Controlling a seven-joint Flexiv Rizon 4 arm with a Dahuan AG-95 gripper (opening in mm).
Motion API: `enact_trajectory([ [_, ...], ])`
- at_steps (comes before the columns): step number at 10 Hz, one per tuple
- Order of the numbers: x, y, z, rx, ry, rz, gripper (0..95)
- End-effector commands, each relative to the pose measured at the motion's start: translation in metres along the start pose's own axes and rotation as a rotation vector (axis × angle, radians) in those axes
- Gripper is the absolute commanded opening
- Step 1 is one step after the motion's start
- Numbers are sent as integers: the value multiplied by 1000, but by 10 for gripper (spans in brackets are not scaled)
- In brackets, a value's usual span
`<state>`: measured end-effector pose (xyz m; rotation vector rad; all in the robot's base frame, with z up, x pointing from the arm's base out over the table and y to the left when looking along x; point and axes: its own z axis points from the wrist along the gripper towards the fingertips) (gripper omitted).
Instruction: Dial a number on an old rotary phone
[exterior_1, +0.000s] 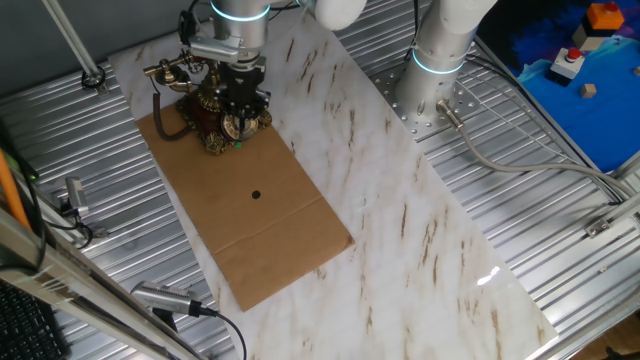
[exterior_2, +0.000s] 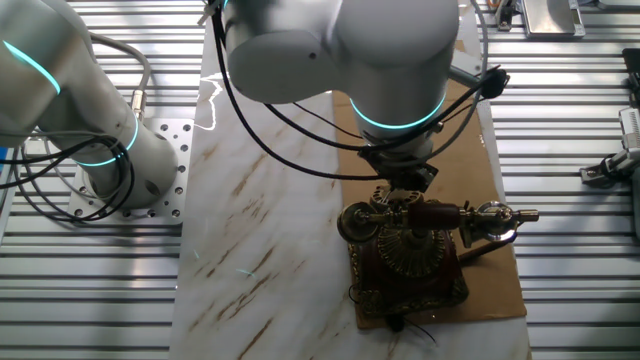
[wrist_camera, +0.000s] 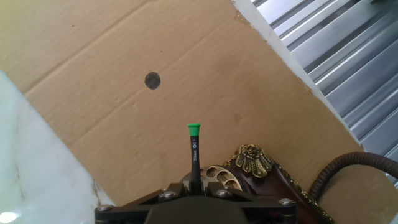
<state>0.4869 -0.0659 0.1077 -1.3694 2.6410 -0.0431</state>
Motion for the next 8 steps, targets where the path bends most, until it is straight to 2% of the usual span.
enact_trajectory([
  [1,0,0,5,8,-1,3,0],
  [8,2,3,8,32,-20,17,0],
])
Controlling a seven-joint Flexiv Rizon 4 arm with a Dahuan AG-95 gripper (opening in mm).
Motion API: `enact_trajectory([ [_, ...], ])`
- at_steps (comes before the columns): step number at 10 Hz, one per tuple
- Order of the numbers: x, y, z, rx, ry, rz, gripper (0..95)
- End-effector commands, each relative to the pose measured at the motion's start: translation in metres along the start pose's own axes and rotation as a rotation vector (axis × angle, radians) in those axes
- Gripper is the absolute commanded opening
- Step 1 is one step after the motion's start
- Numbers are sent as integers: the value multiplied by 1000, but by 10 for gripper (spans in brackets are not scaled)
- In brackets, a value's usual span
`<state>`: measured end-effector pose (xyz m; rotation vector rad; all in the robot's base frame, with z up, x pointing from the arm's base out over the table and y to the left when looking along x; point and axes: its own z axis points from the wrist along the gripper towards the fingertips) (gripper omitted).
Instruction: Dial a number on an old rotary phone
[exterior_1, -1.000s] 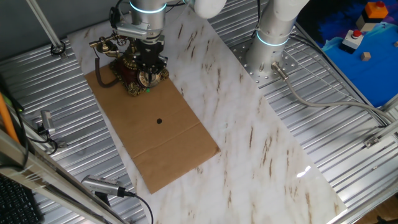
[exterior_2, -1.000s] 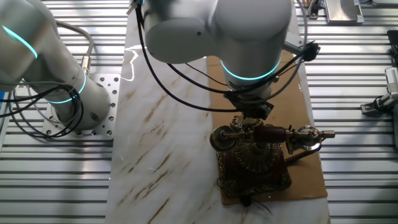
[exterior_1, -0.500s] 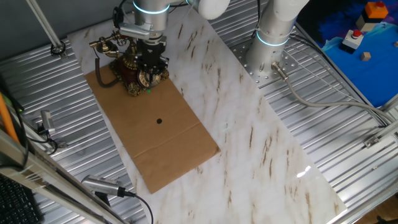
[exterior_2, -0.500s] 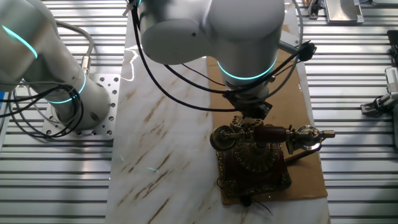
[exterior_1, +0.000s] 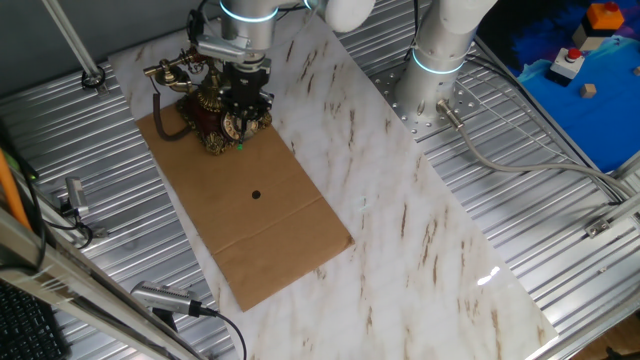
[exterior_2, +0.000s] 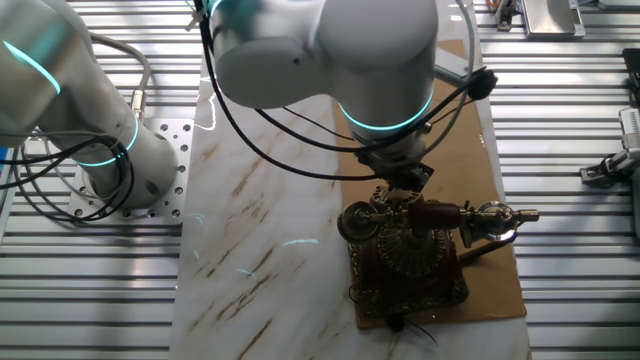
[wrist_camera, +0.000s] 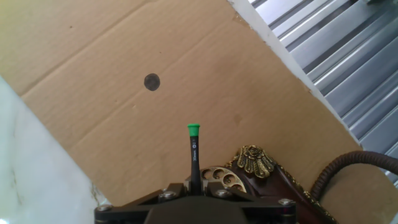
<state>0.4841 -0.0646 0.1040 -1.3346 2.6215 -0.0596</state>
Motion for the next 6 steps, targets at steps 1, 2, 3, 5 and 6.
enact_trajectory([
  [1,1,-1,5,7,3,5,0],
  [2,0,0,5,13,0,4,0],
  [3,0,0,5,14,-1,6,0],
  [5,-1,0,6,22,-7,5,0],
  [6,-2,0,6,23,-7,5,0],
])
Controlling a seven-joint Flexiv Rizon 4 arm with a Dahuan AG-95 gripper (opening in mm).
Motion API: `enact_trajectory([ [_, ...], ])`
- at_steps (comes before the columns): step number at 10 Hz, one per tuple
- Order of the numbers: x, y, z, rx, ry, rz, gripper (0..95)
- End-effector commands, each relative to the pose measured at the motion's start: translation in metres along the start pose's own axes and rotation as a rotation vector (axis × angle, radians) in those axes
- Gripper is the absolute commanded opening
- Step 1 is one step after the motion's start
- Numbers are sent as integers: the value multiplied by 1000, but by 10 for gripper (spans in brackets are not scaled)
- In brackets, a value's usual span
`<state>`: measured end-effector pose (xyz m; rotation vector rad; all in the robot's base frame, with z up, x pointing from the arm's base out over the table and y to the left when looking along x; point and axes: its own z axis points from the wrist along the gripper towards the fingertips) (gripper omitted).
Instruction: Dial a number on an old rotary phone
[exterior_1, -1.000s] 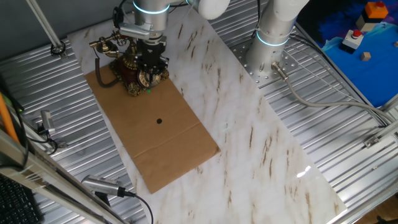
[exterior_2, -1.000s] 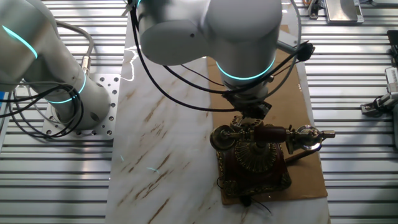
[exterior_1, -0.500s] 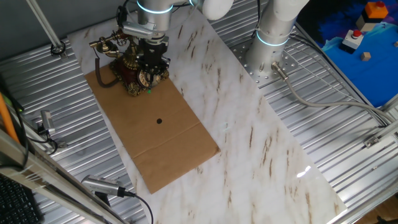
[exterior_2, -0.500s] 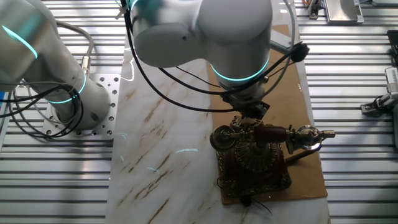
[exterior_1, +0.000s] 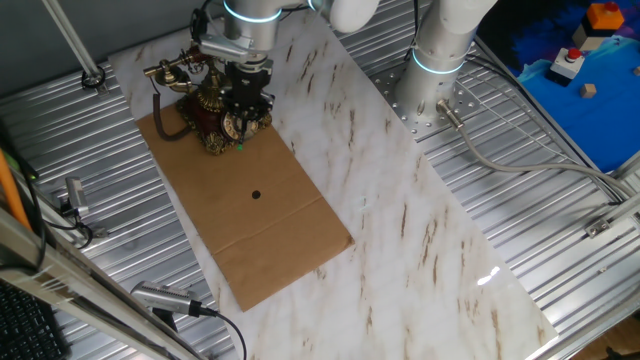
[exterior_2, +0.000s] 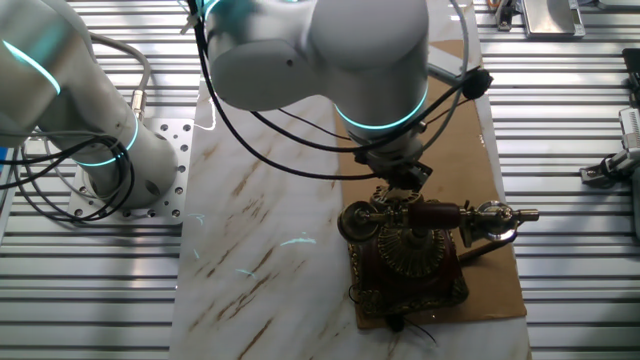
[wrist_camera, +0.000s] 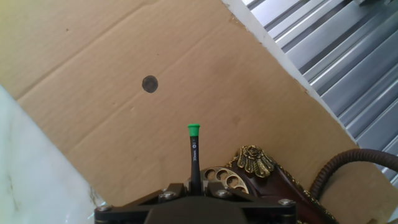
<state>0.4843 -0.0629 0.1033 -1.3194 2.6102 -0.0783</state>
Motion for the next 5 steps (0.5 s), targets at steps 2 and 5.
enact_trajectory([
  [2,-1,0,5,15,-7,-2,0],
  [5,-2,1,4,20,-18,2,0],
])
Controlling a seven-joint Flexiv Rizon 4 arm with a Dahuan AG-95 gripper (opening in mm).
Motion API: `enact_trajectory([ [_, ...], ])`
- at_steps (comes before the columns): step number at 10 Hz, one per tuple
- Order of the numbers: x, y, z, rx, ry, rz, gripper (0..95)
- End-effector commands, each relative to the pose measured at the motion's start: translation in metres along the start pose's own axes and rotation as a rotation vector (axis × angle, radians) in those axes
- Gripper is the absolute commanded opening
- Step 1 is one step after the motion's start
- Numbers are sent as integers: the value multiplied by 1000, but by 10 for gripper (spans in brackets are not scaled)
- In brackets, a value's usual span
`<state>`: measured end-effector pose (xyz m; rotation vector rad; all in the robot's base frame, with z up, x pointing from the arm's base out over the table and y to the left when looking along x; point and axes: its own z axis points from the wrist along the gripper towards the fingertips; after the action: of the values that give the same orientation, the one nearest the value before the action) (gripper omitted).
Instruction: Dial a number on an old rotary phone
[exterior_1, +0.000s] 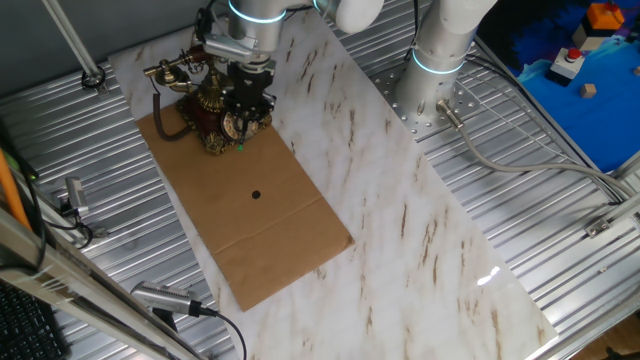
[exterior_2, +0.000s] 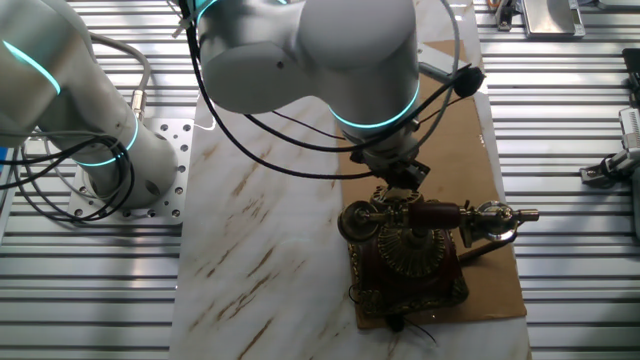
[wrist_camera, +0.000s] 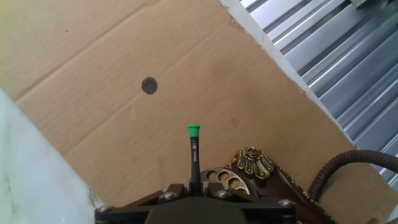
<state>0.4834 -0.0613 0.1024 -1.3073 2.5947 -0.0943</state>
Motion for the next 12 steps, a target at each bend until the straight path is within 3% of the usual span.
enact_trajectory([
  [1,-3,1,4,5,-13,0,0],
  [6,-8,6,10,26,-35,-3,0],
  [10,-14,6,11,6,-7,-2,0],
  [12,-28,0,7,-35,50,-8,0],
])
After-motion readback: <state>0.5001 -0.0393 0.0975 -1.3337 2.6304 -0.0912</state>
